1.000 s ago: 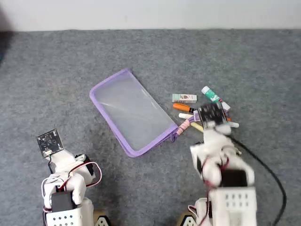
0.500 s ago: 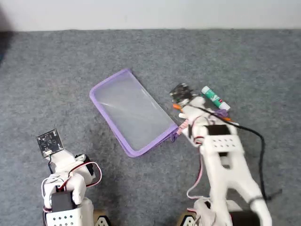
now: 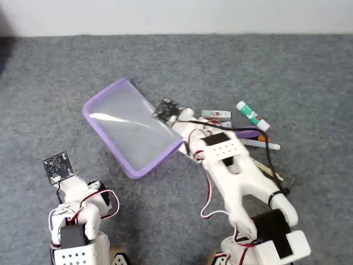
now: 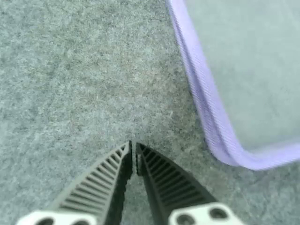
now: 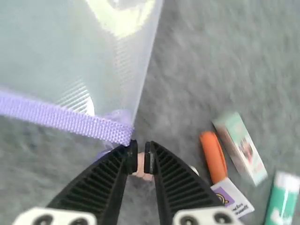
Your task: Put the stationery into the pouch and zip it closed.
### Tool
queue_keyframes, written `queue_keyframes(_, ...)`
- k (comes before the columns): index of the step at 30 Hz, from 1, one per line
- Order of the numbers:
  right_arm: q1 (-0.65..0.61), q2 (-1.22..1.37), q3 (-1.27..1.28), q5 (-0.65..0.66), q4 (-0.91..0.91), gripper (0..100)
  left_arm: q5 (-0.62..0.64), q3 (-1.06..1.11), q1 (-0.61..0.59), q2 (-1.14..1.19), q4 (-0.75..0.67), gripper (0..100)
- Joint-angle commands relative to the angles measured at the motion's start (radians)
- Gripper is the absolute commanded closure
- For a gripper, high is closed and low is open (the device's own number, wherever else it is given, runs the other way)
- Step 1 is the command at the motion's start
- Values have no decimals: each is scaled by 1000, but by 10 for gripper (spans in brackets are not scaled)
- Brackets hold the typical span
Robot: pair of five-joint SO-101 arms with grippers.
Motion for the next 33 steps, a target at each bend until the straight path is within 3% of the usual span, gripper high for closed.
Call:
queue_keyframes(1, -31, -45, -55, 6, 24, 940, 9, -13, -5, 3, 3, 983)
queue_keyframes(4, -13, -71, -84, 11, 162, 925, 9, -13, -5, 3, 3, 983)
queue_keyframes(7, 28, -74, -170, 21, 329, 835, 9, -13, -5, 3, 3, 983)
queue_keyframes(12, 76, -70, -321, 155, 479, 699, 9, -13, -5, 3, 3, 983)
queue_keyframes(19, 65, 119, -448, 371, 570, 694, 9, -13, -5, 3, 3, 983)
queue_keyframes(33, 56, 536, -810, 457, 760, 693, 9, -13, -5, 3, 3, 983)
